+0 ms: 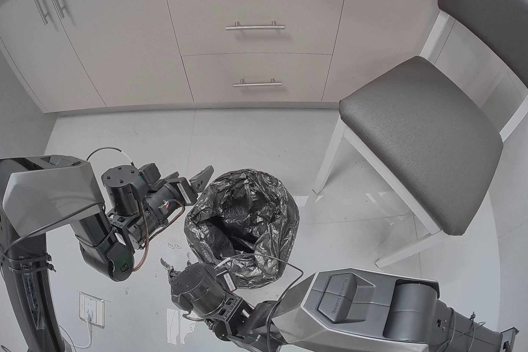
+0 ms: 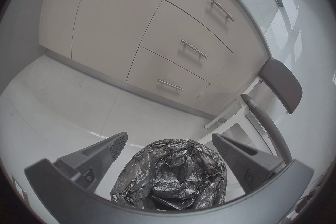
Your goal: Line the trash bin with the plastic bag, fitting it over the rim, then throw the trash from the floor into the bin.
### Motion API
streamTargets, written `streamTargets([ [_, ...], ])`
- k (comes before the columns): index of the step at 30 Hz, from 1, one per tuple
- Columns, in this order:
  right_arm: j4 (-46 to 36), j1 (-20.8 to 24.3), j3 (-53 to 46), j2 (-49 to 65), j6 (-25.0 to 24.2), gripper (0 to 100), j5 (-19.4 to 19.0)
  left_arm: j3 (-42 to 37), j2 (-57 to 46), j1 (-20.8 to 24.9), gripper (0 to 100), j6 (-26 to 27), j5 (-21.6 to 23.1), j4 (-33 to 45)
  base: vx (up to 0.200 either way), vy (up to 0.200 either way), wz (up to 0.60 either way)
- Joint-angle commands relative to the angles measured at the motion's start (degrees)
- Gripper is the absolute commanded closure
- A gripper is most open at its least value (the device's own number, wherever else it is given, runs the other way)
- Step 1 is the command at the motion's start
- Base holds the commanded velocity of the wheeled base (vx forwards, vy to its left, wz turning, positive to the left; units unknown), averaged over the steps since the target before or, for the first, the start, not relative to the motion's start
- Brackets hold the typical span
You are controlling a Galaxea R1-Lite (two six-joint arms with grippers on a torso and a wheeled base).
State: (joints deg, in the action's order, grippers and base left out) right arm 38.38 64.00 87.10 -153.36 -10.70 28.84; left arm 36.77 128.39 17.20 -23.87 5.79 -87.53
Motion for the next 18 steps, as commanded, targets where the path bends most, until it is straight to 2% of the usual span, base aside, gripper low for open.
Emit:
streamTargets([
  [1, -0.1, -1.3, 1.5, -1.7, 0.0, 0, -0.2, 0.1, 0.1, 0.0, 0, 0.1, 0.0, 0.0, 0.000, 0.000, 0.00],
  [9, -0.3, -1.8, 3.2, -3.2, -0.2, 0, -0.8, 0.1, 0.4, -0.1, 0, 0.1, 0.0, 0.0, 0.000, 0.000, 0.00],
  [18, -0.5, 1.1, 2.5, -2.9, -2.2, 0, -1.1, 0.1, 0.4, -0.1, 0, 0.1, -0.1, 0.0, 0.000, 0.000, 0.00],
])
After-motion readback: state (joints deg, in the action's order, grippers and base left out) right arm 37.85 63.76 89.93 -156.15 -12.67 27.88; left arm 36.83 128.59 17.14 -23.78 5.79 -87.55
